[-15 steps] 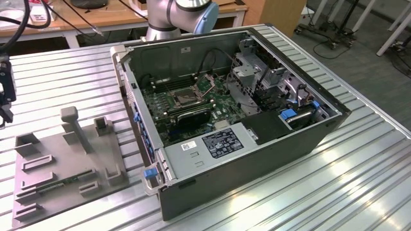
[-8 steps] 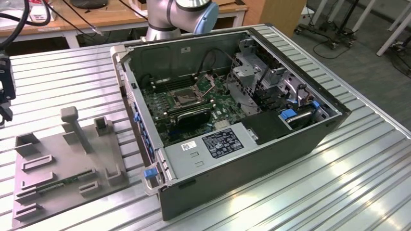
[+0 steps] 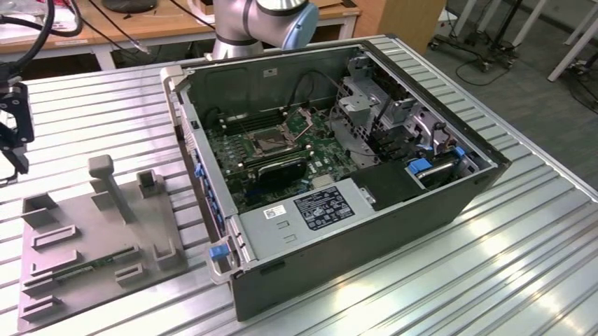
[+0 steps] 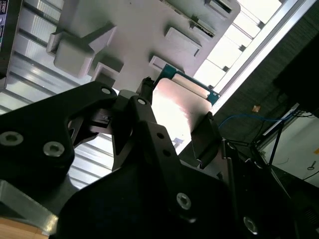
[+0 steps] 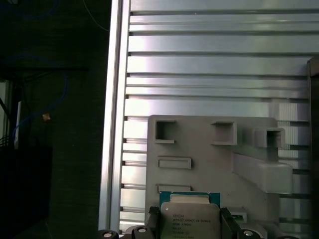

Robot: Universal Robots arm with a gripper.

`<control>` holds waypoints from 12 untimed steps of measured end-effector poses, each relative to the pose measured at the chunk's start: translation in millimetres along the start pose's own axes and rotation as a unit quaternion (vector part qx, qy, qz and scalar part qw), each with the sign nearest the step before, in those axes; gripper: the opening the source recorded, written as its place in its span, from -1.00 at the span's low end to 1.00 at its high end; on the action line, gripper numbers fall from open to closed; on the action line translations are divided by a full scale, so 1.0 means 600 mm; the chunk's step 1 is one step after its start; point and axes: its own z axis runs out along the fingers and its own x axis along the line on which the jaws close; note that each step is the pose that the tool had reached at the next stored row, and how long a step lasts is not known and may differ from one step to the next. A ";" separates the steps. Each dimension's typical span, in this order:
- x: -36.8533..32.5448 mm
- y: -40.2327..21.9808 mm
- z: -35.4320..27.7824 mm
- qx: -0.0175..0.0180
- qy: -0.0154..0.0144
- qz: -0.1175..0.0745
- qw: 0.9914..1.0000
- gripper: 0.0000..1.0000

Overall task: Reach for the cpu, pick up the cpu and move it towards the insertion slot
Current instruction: 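Pick up the cpu and move it towards the insertion slot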

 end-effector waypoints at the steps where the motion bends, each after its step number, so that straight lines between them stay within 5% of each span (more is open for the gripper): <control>1: -0.001 0.000 0.000 0.000 0.000 0.000 1.000 0.09; 12: -0.002 0.000 -0.011 0.000 0.000 0.000 1.000 0.09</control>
